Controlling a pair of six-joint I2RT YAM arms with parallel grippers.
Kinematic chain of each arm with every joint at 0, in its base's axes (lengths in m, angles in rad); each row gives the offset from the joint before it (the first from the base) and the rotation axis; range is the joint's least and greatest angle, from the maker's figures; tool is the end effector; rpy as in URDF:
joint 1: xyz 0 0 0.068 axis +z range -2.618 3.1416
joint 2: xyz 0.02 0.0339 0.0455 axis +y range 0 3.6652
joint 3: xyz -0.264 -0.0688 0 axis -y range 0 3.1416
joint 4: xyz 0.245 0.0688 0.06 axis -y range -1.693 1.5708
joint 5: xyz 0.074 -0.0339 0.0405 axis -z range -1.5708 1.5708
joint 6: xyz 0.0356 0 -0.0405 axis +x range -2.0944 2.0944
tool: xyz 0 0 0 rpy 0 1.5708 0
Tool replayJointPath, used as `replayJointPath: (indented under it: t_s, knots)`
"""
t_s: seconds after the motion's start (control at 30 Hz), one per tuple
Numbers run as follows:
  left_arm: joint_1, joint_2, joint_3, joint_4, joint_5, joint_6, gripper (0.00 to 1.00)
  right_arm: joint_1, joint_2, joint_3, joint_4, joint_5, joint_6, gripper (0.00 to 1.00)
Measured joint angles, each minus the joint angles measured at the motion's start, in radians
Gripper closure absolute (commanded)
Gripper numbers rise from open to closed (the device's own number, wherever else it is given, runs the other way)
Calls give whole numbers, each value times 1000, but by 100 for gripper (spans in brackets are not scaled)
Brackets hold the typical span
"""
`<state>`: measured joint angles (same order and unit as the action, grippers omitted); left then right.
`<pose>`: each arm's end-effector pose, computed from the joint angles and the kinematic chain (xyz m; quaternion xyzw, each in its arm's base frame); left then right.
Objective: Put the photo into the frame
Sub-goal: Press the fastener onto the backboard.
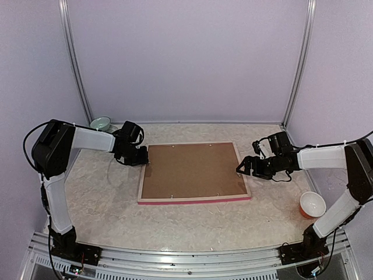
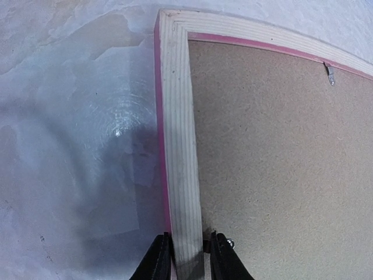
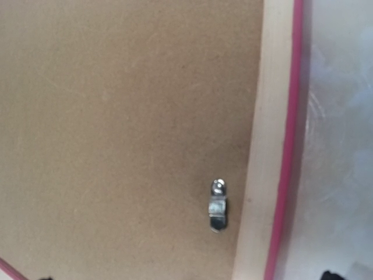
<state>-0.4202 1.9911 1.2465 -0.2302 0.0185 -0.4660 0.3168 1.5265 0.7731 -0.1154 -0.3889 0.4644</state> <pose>0.3741 -0.1679 0.1419 -0.0192 0.9557 -0.1339 0.2614 0.2781 0.1054 0.1717 0.0017 0.9237 0.2962 0.2429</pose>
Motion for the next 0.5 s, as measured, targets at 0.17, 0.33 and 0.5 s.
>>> replayJointPath:
  t_s: [0.17,0.33,0.5]
  knots:
    - [0,0,0,0,0,0,76,0,0,4,-8,5,-2,1]
    - [0,0,0,0,0,0,75,0,0,21,-31,32,-8,1]
    - [-3,0,8,-10,-13,2,70,0,0,29,-52,57,-19,1]
